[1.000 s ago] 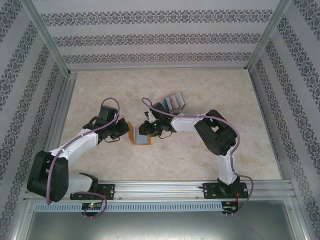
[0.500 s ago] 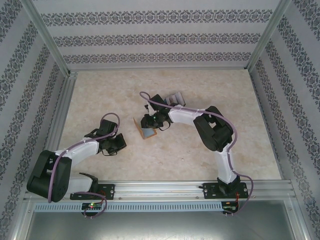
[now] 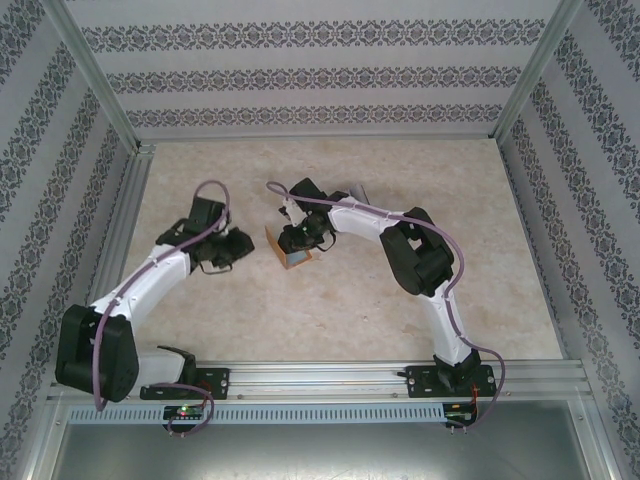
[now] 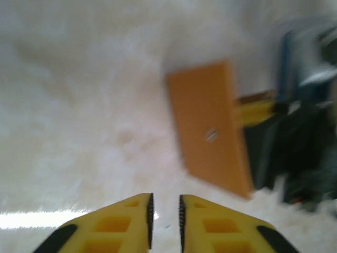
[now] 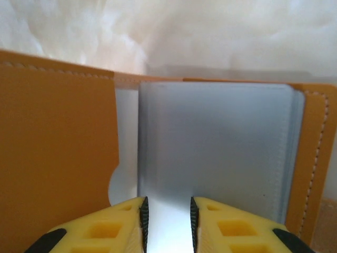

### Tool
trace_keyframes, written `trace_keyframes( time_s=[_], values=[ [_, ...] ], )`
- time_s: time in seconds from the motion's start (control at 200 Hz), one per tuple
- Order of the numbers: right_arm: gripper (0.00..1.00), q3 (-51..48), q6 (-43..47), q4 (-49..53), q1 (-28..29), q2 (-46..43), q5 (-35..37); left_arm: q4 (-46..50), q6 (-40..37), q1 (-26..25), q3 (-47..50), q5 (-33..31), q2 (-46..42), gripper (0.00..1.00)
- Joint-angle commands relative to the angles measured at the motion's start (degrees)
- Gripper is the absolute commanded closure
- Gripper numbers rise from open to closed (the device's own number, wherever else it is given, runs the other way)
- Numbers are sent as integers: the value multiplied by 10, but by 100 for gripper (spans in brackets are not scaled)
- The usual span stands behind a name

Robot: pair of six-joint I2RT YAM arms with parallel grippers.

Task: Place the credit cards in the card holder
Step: Rotate the card holder at the center of the table.

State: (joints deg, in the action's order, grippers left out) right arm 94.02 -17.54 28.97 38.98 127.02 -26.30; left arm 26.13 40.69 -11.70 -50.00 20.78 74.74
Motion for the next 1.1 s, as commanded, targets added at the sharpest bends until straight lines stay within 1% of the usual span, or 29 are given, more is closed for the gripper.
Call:
trace_keyframes(
  time_s=[0.0, 0.065, 0.145, 0.245, 0.315, 0.4, 0.465, 0.51, 0.555, 0.62, 0.724, 0.879, 0.964, 1.099],
  values=[
    [70, -4, 45, 34, 6, -14, 12, 17, -28, 28, -35, 74, 34, 74],
    [70, -7, 46, 30, 6, -17, 13, -3, -19, 37, -54, 111, 63, 73],
    [70, -7, 44, 26, 6, -16, 11, -36, -9, 42, -78, 172, 102, 71],
    [70, -10, 41, 16, 9, -19, 10, -61, 3, 42, -106, 209, 140, 70],
    [70, -13, 40, 14, 12, -20, 13, -82, 14, 42, -117, 222, 156, 70],
    [70, -16, 38, 11, 13, -23, 14, -83, 12, 42, -132, 225, 175, 69],
    [70, -18, 39, 11, 14, -26, 18, -65, -2, 41, -147, 227, 192, 64],
    [70, -19, 40, 11, 15, -28, 19, -40, -21, 42, -162, 224, 206, 59],
    [70, -20, 40, 11, 16, -29, 19, -20, -34, 42, -174, 219, 219, 57],
    [70, -21, 40, 9, 17, -30, 20, -21, -29, 43, -185, 226, 232, 57],
    [70, -22, 37, 8, 18, -30, 20, -79, 17, 39, -179, 251, 243, 57],
    [70, -32, 31, -2, 18, -35, 20, -95, 35, 30, -172, 239, 248, 57],
    [70, -36, 28, -9, 18, -38, 21, -78, 23, 27, -171, 241, 255, 57],
    [70, -32, 30, -12, 18, -34, 18, -39, -9, 23, -156, 227, 254, 57]
  ],
)
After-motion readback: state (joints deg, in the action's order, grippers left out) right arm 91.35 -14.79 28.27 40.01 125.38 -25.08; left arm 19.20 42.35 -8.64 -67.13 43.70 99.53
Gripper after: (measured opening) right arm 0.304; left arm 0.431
